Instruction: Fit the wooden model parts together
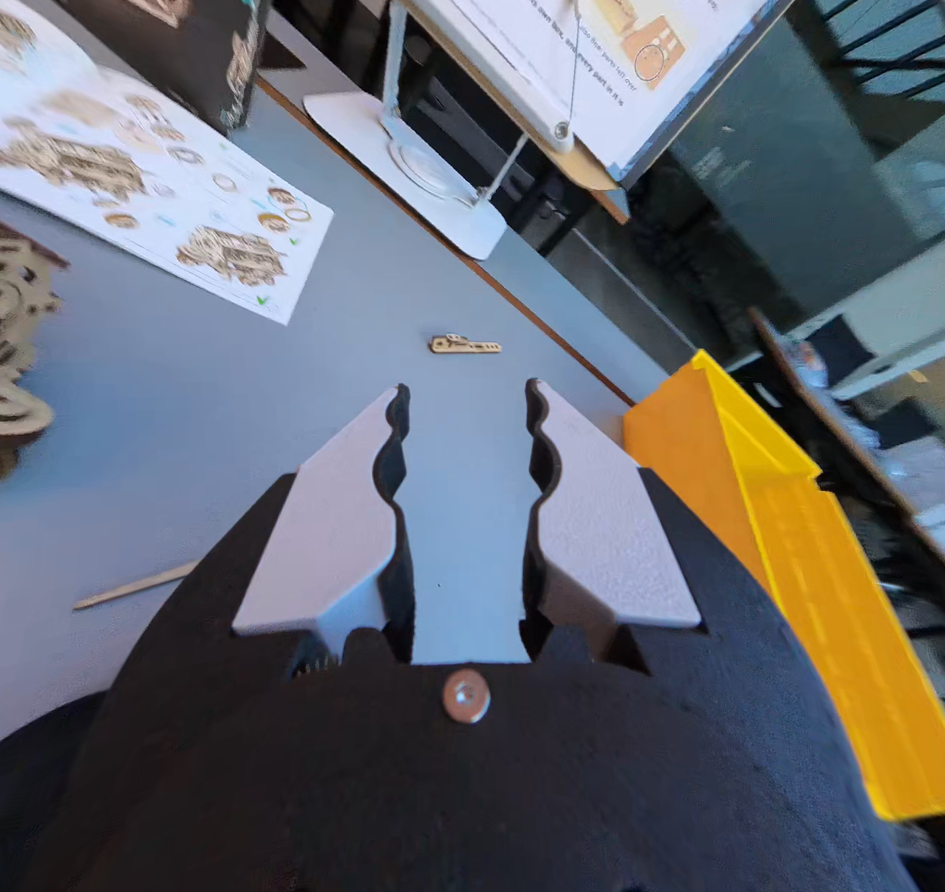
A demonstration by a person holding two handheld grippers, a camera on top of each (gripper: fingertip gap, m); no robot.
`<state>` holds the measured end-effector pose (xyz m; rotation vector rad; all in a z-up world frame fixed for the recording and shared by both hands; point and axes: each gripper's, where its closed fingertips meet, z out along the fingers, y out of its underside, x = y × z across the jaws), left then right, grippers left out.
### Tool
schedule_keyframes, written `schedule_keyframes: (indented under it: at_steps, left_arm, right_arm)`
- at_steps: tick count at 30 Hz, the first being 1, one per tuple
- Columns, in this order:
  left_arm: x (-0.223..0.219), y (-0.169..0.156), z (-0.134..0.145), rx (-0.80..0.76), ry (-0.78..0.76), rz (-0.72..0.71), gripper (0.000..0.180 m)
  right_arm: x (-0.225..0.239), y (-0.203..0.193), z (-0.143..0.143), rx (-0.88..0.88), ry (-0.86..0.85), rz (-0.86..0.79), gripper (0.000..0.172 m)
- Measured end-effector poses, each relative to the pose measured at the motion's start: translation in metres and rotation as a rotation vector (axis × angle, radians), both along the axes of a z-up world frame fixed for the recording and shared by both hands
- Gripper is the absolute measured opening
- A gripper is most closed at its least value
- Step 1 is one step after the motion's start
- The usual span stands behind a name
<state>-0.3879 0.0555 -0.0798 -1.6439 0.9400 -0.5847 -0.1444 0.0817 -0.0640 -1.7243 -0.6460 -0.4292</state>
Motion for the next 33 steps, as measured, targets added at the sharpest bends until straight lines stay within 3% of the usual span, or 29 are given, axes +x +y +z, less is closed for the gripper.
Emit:
schedule_keyframes:
  at_steps: [4, 12, 18, 22, 25, 28, 33]
  left_arm:
    - [-0.001, -0.003, 0.004, 0.094, 0.06, -0.001, 0.08]
    - [0.03, -0.039, -0.011, -0.018, 0.028, -0.29, 0.072]
    - [0.032, -0.043, -0.02, 0.009, 0.093, -0.309, 0.061]
    - [0.033, -0.038, -0.022, 0.02, 0.128, -0.319, 0.058]
    - [0.03, -0.029, -0.023, 0.053, 0.203, -0.355, 0.044]
    - [0.032, -0.031, -0.019, -0.001, 0.159, -0.456, 0.033]
    - [0.04, -0.031, -0.017, -0.171, 0.082, -0.572, 0.04]
  right_arm:
    - [-0.022, -0.005, -0.017, -0.024, -0.095, 0.045, 0.056]
    - [-0.04, -0.013, -0.029, -0.078, 0.021, 0.208, 0.064]
    - [-0.077, -0.033, -0.027, -0.102, 0.14, 0.491, 0.064]
    - [-0.09, -0.043, -0.033, -0.108, 0.062, 0.569, 0.062]
    - [-0.107, -0.053, -0.035, -0.114, 0.02, 0.652, 0.062]
    - [-0.125, -0.069, -0.044, -0.225, 0.006, 0.798, 0.062]
    - [-0.127, -0.072, -0.044, -0.375, 0.053, 0.933, 0.068]
